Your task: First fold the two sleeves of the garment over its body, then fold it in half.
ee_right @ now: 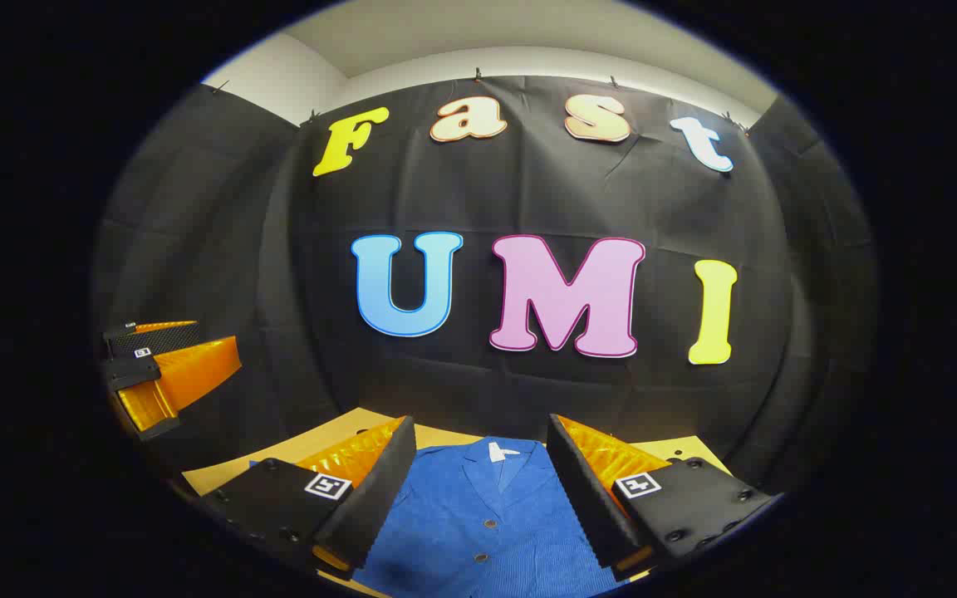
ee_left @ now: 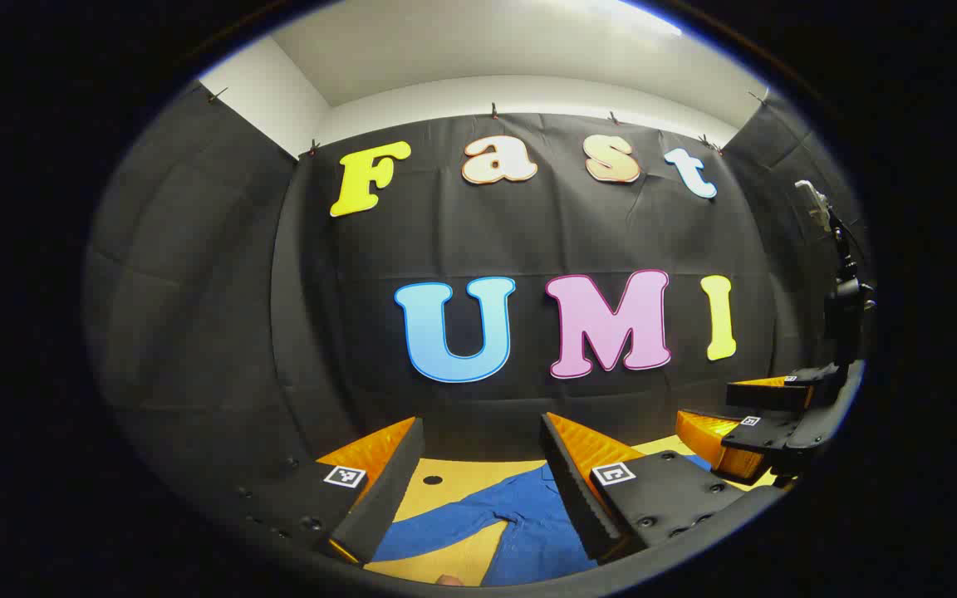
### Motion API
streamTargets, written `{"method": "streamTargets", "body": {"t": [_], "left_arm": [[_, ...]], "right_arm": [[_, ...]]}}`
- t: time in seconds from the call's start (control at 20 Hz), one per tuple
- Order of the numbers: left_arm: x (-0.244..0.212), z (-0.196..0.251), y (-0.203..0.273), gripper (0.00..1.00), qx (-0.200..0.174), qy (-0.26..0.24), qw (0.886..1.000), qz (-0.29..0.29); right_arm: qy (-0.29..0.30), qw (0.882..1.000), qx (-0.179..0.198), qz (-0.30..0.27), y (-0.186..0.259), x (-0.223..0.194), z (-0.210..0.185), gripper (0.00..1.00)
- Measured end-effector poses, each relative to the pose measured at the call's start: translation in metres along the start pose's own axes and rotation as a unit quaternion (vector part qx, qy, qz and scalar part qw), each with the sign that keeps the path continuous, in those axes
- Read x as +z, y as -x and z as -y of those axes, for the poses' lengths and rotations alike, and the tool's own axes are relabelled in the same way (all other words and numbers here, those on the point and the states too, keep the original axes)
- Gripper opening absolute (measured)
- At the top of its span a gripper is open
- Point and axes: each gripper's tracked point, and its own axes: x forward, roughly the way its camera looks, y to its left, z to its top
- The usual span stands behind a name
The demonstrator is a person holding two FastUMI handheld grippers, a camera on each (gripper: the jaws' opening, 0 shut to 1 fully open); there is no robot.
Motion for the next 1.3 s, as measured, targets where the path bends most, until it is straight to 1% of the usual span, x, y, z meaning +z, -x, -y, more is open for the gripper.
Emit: {"method": "streamTargets", "body": {"t": [0.05,0.3,0.35,0.55,0.6,0.75,0.8,0.85,1.0,1.05,1.1,1.15,1.3], "left_arm": [[-0.001,0.001,0.001,0.81,-0.001,0.001,1.0,-0.001],[-0.002,0.007,0.001,0.81,-0.006,0.003,1.0,-0.005],[-0.003,0.007,0.001,0.81,-0.006,0.003,1.0,-0.006],[-0.003,0.012,0.002,0.81,-0.01,-0.002,1.0,-0.007],[-0.002,0.012,0.002,0.81,-0.011,-0.003,1.0,-0.008],[-0.005,0.016,0.004,0.81,-0.015,-0.003,1.0,-0.011],[-0.004,0.016,0.004,0.81,-0.015,-0.004,1.0,-0.011],[-0.004,0.016,0.005,0.81,-0.015,-0.005,1.0,-0.011],[-0.004,0.016,0.003,0.81,-0.017,-0.006,1.0,-0.01],[-0.005,0.017,0.001,0.81,-0.018,-0.006,1.0,-0.011],[-0.005,0.018,0.0,0.81,-0.019,-0.005,1.0,-0.012],[-0.006,0.018,0.0,0.81,-0.02,-0.006,1.0,-0.014],[-0.005,0.02,0.0,0.81,-0.026,-0.004,1.0,-0.012]], "right_arm": [[0.0,1.0,-0.001,0.0,0.001,0.0,0.002,0.96],[0.001,1.0,-0.005,-0.001,0.005,-0.003,0.007,0.96],[0.001,1.0,-0.006,-0.001,0.005,-0.003,0.008,0.99],[-0.002,1.0,-0.011,-0.002,0.008,-0.005,0.013,0.99],[-0.004,1.0,-0.013,-0.003,0.008,-0.006,0.015,0.96],[-0.008,1.0,-0.016,-0.004,0.009,-0.008,0.018,0.96],[-0.007,1.0,-0.016,-0.004,0.009,-0.009,0.019,0.99],[-0.006,1.0,-0.017,-0.003,0.009,-0.009,0.019,0.96],[-0.011,1.0,-0.02,-0.003,0.008,-0.009,0.021,0.96],[-0.012,1.0,-0.023,-0.002,0.008,-0.008,0.023,0.96],[-0.012,1.0,-0.026,0.002,0.008,-0.006,0.024,0.99],[-0.012,0.999,-0.03,0.007,0.007,-0.003,0.025,0.96],[-0.016,0.998,-0.05,0.026,0.006,0.008,0.034,0.96]]}}
